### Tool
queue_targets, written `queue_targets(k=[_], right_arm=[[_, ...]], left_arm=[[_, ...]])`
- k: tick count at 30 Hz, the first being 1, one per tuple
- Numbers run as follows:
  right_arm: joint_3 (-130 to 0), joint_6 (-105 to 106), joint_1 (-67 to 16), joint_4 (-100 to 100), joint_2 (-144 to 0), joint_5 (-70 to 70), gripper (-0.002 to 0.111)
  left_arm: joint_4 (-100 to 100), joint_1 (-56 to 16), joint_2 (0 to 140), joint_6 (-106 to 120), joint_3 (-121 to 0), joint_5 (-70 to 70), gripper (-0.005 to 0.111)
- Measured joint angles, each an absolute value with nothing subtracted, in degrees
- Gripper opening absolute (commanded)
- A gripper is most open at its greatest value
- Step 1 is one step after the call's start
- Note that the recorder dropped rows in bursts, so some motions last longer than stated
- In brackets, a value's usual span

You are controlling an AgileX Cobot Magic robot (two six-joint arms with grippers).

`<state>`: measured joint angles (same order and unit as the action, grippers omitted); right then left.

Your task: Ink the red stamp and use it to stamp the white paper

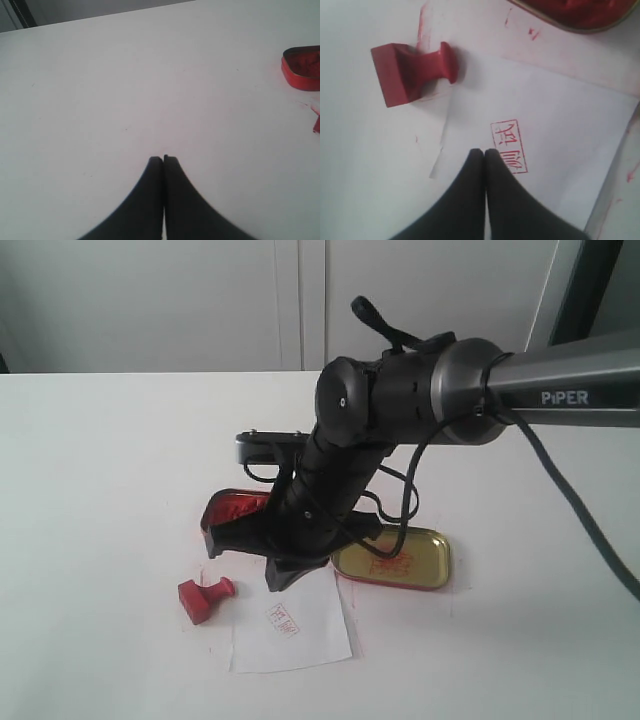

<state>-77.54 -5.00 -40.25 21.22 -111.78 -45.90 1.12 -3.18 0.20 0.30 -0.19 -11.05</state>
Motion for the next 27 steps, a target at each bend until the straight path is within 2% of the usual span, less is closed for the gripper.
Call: queue_targets(k=[8,27], right_arm=[[-77.5,-10.9,-38.6,18.6,-109.4,-46.0,0.0],[-77.5,-15.6,-28.8,11.7,-109.0,-55.8,0.0]], left_arm=[[1.1,-3.2,0.2,0.3,-0.2,-11.0,0.0],[1.1,-3.2,0.2,0.3,-0.2,-11.0,0.0]])
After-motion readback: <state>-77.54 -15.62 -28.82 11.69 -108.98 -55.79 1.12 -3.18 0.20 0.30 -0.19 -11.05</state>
